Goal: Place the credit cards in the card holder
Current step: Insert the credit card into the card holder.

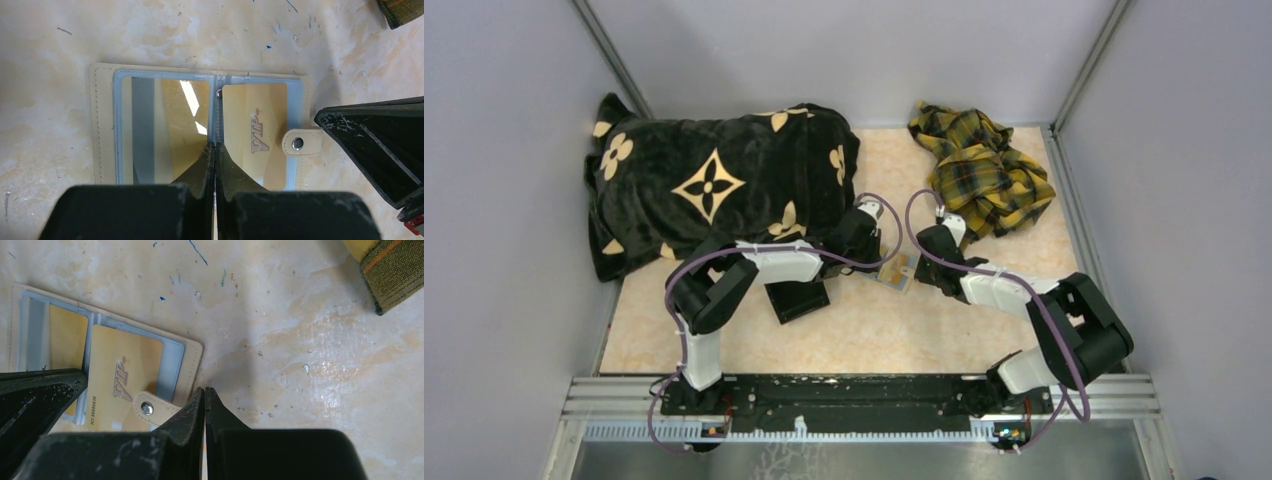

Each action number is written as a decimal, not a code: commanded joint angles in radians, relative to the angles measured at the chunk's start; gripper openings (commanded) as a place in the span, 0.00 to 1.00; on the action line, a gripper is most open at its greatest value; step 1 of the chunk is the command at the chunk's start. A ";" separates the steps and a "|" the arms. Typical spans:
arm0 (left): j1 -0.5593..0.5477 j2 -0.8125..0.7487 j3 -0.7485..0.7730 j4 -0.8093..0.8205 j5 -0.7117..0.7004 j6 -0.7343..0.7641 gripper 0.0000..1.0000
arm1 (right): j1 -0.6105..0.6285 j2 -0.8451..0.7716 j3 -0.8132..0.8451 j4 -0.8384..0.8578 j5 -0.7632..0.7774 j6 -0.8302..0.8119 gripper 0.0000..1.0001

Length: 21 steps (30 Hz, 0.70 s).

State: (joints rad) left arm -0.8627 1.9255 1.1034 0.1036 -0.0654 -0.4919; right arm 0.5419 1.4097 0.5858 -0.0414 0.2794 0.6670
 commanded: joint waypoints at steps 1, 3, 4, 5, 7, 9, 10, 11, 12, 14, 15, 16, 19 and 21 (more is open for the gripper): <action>-0.011 0.029 0.027 -0.010 0.033 0.010 0.00 | 0.011 0.011 0.020 0.052 -0.007 0.015 0.00; -0.012 0.033 0.032 -0.007 0.043 0.011 0.00 | 0.010 0.014 0.021 0.055 -0.009 0.016 0.00; -0.014 0.034 0.034 -0.004 0.051 0.012 0.00 | 0.010 0.016 0.020 0.056 -0.008 0.017 0.00; -0.014 0.036 0.038 -0.004 0.057 0.013 0.00 | 0.010 0.018 0.020 0.057 -0.009 0.017 0.00; -0.015 0.042 0.043 -0.004 0.064 0.014 0.00 | 0.011 0.022 0.020 0.060 -0.010 0.017 0.00; -0.019 0.044 0.045 -0.005 0.065 0.015 0.00 | 0.010 0.025 0.021 0.062 -0.011 0.019 0.00; -0.019 0.045 0.046 -0.005 0.065 0.014 0.00 | 0.011 0.027 0.020 0.065 -0.014 0.019 0.00; -0.021 0.046 0.047 -0.005 0.065 0.014 0.00 | 0.011 0.027 0.020 0.066 -0.014 0.019 0.00; -0.023 0.046 0.047 -0.005 0.066 0.014 0.00 | 0.010 0.029 0.020 0.066 -0.013 0.019 0.00; -0.022 0.047 0.047 -0.004 0.068 0.013 0.00 | 0.010 0.031 0.021 0.067 -0.015 0.020 0.00; -0.024 0.049 0.048 -0.004 0.069 0.012 0.00 | 0.010 0.031 0.020 0.068 -0.015 0.020 0.00; -0.026 0.050 0.049 -0.004 0.071 0.013 0.00 | 0.010 0.032 0.020 0.069 -0.015 0.020 0.00; -0.030 0.054 0.052 -0.004 0.078 0.010 0.00 | 0.010 0.035 0.018 0.073 -0.018 0.022 0.00; -0.034 0.056 0.052 -0.004 0.080 0.007 0.00 | 0.011 0.036 0.017 0.076 -0.018 0.022 0.00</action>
State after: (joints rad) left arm -0.8753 1.9533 1.1313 0.1066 -0.0250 -0.4919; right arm 0.5419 1.4300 0.5858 -0.0109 0.2752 0.6765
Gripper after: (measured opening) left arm 0.005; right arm 0.006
